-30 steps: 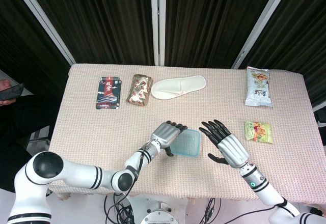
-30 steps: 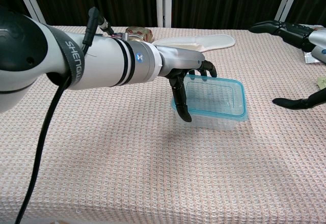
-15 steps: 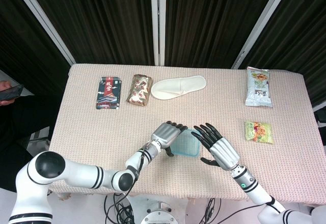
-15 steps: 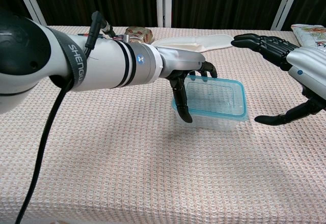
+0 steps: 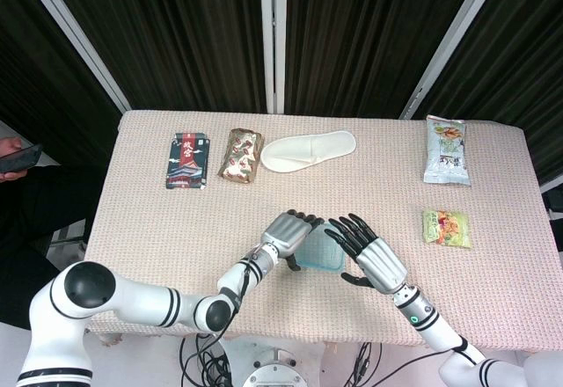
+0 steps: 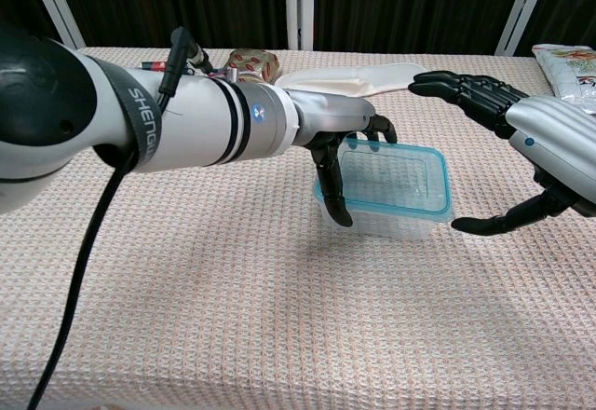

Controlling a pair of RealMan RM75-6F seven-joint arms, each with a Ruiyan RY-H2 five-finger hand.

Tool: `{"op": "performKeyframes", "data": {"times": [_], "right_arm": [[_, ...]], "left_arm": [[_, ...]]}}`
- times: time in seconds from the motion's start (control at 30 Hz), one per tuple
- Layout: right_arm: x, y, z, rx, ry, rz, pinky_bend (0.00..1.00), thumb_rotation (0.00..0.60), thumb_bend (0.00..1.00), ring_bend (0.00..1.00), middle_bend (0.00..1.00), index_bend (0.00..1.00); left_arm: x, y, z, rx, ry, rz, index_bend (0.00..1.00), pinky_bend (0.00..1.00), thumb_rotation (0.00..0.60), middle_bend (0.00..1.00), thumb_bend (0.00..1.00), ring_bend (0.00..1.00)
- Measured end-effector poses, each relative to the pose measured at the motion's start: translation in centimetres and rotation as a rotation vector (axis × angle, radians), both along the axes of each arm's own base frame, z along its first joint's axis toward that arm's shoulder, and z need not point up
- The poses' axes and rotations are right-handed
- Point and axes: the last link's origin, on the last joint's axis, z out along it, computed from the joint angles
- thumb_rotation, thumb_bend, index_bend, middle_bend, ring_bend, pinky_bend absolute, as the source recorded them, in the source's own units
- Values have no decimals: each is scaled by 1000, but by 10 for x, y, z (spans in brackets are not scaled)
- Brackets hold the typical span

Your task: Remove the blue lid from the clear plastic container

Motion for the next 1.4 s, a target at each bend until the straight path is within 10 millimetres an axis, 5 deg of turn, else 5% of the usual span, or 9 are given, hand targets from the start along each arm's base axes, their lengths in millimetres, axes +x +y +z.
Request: {"op": "performKeyframes", "data": {"times": [0.87, 1.4], "right_arm": [[10, -7, -2, -9, -21, 25, 0, 600, 31, 0, 0, 0], [14, -5, 0, -15, -64, 50, 0, 600, 159, 0, 8, 11]], "left_arm": [[-1, 1, 0, 13, 0, 1, 170, 166, 600, 271, 41, 183], [-2, 1, -1, 24, -11, -3, 159, 165, 600, 267, 42, 183]]}}
